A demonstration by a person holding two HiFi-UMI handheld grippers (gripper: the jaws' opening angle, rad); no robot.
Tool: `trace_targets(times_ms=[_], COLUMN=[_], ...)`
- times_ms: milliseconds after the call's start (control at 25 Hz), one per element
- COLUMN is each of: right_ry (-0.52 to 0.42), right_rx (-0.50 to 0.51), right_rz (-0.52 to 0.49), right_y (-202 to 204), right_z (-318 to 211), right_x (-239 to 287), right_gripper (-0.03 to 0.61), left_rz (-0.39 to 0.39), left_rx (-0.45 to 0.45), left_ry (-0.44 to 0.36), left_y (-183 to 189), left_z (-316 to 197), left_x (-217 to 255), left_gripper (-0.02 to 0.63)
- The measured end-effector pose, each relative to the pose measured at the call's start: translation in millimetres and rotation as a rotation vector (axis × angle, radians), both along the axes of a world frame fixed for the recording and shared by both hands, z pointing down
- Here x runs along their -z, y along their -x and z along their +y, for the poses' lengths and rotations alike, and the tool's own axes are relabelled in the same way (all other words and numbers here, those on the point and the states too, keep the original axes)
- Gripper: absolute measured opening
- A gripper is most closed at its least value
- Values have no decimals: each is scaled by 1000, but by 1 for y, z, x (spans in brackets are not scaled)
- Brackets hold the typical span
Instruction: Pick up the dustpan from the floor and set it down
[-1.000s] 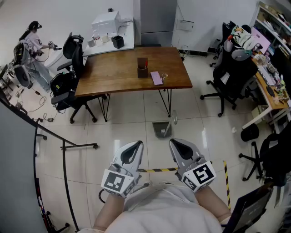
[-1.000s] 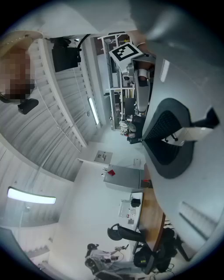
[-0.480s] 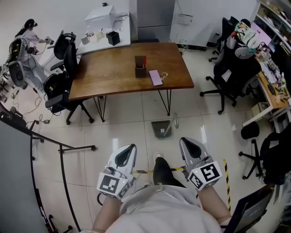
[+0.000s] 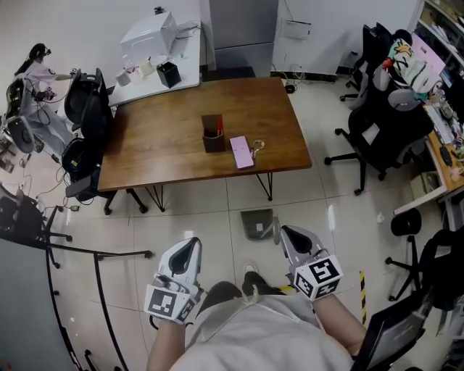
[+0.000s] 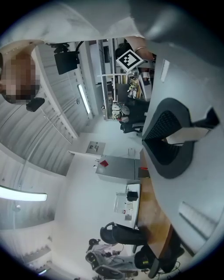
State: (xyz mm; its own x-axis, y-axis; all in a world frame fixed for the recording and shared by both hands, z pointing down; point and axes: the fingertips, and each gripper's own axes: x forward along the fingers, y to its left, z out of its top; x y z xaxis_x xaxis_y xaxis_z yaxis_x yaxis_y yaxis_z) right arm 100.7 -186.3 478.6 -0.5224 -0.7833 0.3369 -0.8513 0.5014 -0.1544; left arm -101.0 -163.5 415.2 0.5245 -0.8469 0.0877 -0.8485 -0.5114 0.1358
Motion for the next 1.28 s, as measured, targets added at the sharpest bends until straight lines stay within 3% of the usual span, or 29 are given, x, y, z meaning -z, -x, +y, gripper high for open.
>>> trace_targets(times_ms=[160,320,480,600,720,880,960,1040,1120,1240,1280], right_ry=[64,207,423,609,782,958,1015,1039,1037,1045,1046], right_rx=[-24,-31,-83,-124,-158,-160,-167,-189,-219,-228,-227], right_rz=[35,83,129,138,205,330,342,292,269,305,314], right_y=[-9,-8,-15,-21,-33,-47,-49,-43,-39,-41,-43], right_z=[-32,-42,-46,-57,-65,-59,-54,-57,-67,-71,-70], right_x=[-19,-50,-114,-183,-251,-328,-354,-365,-365,-364,-363], right_gripper=[0,163,324,343,344,340,301,258,155,117,22], left_rz=[46,45,58,61,39,66,55,39,46,68,70], left_rx=[0,-60,-94,-126,-141,-67,-50,-42,-29,-26,-32], left_ry=[31,64,84,104,119,141,143,144,151,158,158], left_y=[-11,-22,-28,-31,-23,3,10,16,20,19,17], left_z=[-38,-61,-73,-72,-66,-66,-64,-65,-69,-75,-76], left_x=[-4,-14,-15,-25,-45,-82,-101,-117,-128,-133,-131], left_gripper=[14,14,14,14,14,14,14,14,14,14,14])
